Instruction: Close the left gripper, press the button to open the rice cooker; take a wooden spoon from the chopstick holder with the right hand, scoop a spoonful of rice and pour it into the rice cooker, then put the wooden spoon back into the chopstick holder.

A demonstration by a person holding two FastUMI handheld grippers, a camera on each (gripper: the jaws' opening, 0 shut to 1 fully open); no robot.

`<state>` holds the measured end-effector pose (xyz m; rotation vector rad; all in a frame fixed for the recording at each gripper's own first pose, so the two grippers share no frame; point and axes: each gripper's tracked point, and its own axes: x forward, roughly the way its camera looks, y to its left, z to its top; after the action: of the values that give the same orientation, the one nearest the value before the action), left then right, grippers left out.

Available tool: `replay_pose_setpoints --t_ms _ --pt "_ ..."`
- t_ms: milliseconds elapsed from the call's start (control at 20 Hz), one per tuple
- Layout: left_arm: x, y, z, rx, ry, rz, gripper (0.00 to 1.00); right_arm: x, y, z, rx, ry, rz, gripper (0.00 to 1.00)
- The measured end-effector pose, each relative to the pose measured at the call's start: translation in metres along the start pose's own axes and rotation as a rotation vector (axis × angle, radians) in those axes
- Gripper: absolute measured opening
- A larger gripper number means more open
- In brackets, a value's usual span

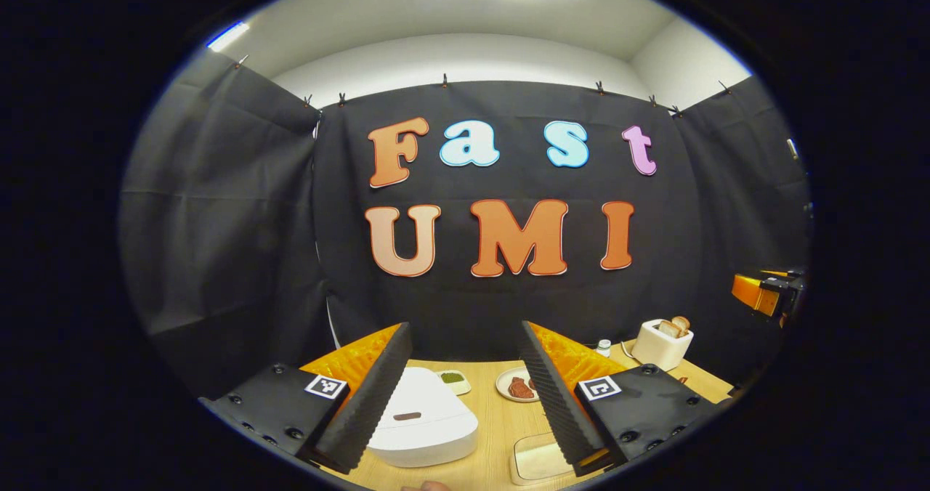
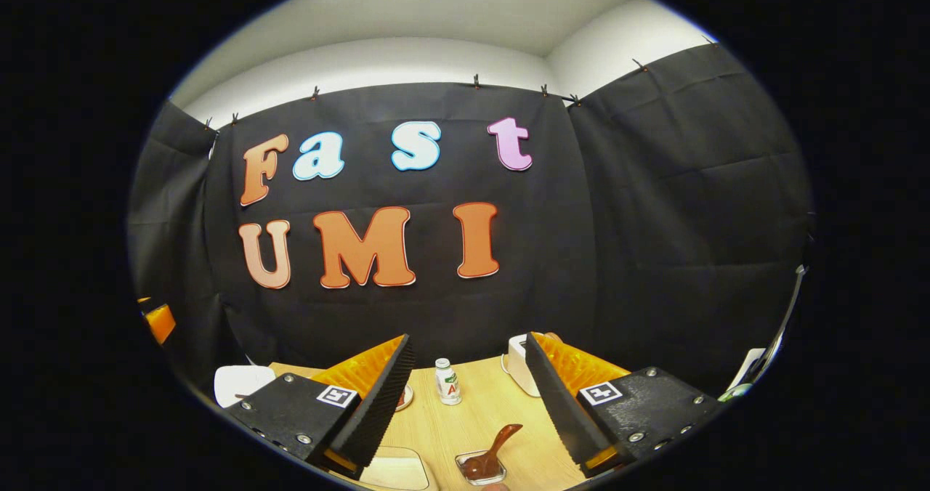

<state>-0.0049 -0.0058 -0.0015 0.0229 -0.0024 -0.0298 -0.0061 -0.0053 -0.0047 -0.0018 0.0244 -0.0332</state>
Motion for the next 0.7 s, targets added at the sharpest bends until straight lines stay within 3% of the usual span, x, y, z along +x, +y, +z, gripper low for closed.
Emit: replay_pose_setpoints --t_ms 300,700 --pt "-0.002 -0.006 -0.006 -0.007 0.009 -0.006 0.99 -0.005 -0.005 0.003 -0.019 0.002 -0.022 0.99" --pt "-0.006 -0.004 -0.005 -0.067 0.017 -0.016 1.0 -0.021 -0.024 -0.005 -0.041 0.019 -0.031 0.96"
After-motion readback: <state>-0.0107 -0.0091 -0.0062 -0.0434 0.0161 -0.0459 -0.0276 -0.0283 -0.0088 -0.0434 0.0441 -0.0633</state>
